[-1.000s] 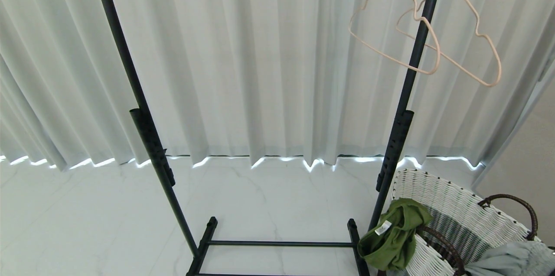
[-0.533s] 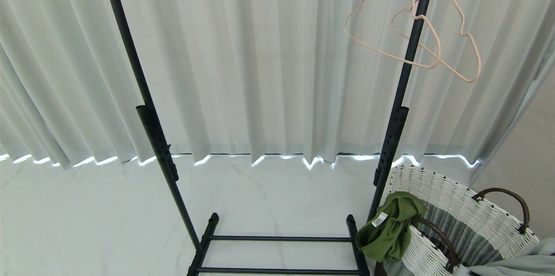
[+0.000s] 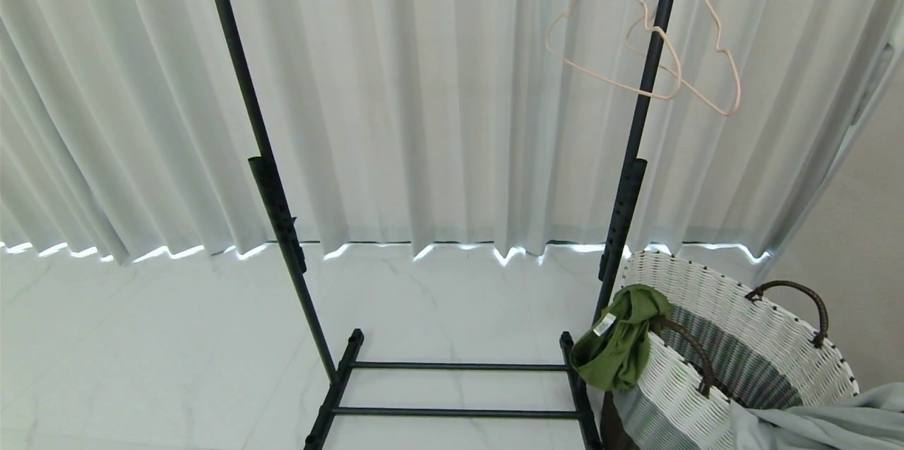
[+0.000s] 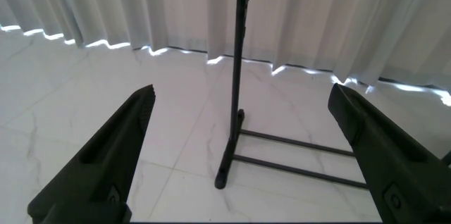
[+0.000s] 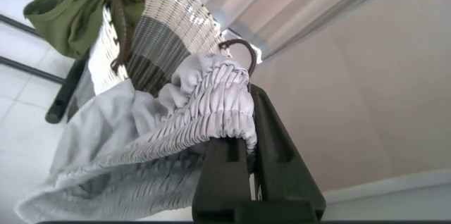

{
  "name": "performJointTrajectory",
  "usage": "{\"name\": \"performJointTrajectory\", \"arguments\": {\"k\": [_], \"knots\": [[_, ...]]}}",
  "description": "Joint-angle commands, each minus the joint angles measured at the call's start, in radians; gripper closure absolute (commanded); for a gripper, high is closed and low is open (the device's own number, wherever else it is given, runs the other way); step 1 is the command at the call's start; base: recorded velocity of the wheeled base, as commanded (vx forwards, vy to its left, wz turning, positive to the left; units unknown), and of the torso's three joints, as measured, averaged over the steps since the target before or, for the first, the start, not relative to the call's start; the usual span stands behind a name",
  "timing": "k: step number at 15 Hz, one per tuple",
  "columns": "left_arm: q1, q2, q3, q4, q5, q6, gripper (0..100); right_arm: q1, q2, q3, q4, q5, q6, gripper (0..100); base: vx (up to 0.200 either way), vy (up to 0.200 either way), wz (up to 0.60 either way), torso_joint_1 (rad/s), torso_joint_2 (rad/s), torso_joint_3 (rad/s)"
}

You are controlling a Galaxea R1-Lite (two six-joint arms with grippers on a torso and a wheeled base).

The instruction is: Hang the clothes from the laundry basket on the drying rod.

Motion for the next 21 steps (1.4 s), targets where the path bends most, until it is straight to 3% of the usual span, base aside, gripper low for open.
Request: {"name": "performJointTrajectory", "arguments": {"k": [1, 13, 16, 18, 21], "knots": [[0.000, 0.001, 0.000, 0.000, 0.001, 0.000, 0, 0.000, 0.002, -0.003, -0.001, 0.001, -0.009, 100, 0.000, 0.000, 0.00, 0.000, 0.00, 0.000], [0.000, 0.001, 0.000, 0.000, 0.001, -0.001, 0, 0.000, 0.008, -0.003, -0.002, 0.004, -0.026, 100, 0.000, 0.200, 0.00, 0.003, 0.00, -0.001], [0.000, 0.001, 0.000, 0.000, 0.001, 0.002, 0, 0.003, 0.013, -0.014, -0.010, 0.016, -0.023, 100, 0.000, 0.000, 0.00, 0.000, 0.00, 0.000], [0.000, 0.000, 0.000, 0.000, 0.001, -0.010, 0, 0.014, 0.034, -0.069, -0.005, 0.063, -0.012, 100, 0.000, 0.000, 0.00, 0.000, 0.00, 0.000], [0.000, 0.001, 0.000, 0.000, 0.001, -0.003, 0, 0.098, 0.109, -0.172, -0.004, 0.111, 0.091, 100, 0.000, 0.000, 0.00, 0.000, 0.00, 0.000]]}}
